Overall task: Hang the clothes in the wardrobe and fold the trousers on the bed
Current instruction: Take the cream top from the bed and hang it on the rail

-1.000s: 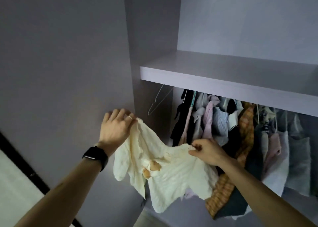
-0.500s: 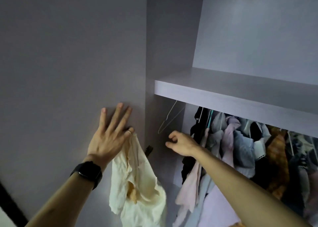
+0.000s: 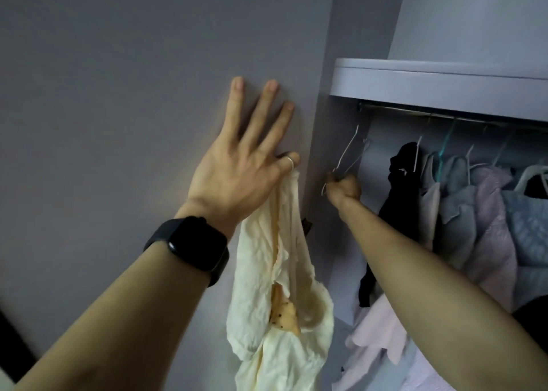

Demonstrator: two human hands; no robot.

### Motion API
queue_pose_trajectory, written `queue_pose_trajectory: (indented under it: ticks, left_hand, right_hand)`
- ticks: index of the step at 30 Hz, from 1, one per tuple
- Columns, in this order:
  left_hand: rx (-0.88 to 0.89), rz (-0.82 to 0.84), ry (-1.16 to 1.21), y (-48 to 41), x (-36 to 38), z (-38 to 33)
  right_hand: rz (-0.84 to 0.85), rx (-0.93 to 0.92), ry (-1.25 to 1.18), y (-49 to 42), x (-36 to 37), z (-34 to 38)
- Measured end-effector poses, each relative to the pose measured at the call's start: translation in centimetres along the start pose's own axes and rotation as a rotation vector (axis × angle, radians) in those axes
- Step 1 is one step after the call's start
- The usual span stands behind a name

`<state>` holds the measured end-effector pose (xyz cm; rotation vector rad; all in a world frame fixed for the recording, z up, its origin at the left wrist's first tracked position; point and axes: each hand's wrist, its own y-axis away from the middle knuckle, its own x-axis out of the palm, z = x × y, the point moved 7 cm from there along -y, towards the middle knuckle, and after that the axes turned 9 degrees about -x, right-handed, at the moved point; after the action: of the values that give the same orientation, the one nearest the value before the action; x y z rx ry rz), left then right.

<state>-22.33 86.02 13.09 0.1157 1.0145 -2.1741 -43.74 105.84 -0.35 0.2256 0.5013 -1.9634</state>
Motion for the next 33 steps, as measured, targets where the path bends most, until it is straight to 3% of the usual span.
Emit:
queue_pose_trajectory:
  ticks: [6, 12, 17, 22, 25, 26, 31, 33]
  left_hand:
    - [0.008, -0.018, 0.02, 0.7, 0.3, -0.5]
    - [0.0, 0.031, 0.152, 1.9, 1.5, -0.8]
    - [-0.002, 0.218, 0.35, 1.8, 1.6, 0.5]
    - [-0.249, 0.241, 0.909, 2.3, -0.9, 1.0]
    - [-0.363, 0.534, 1.286, 3.6, -1.8, -2.0]
    - [-0.361, 0.603, 1.382, 4.0, -2.2, -3.3]
    - [-0.146, 0.613, 1.609, 5.9, -7.9, -10.3]
    - [-0.18, 0.685, 1.69, 6.7, -9.5, -12.3]
  right_hand:
    - [-0.05, 0.054, 0.09, -0.4, 0.4, -0.3]
    - [-0.24, 0.077, 0.301, 0.2, -5.0, 3.3]
    - [-0.104, 0.11, 0.298, 5.9, -9.4, 3.2]
    - [-0.054, 0.122, 0.023, 16.1, -16.4, 0.0]
    - [0.0, 0.2, -0.089, 21.9, -21.4, -1.8]
    - [0.031, 0.216, -0.131, 23.5, -22.6, -2.1]
    - [0.09, 0.37, -0.548, 29.3, -26.9, -5.4]
    - [0.138, 0.345, -0.668, 30.6, -28.0, -5.7]
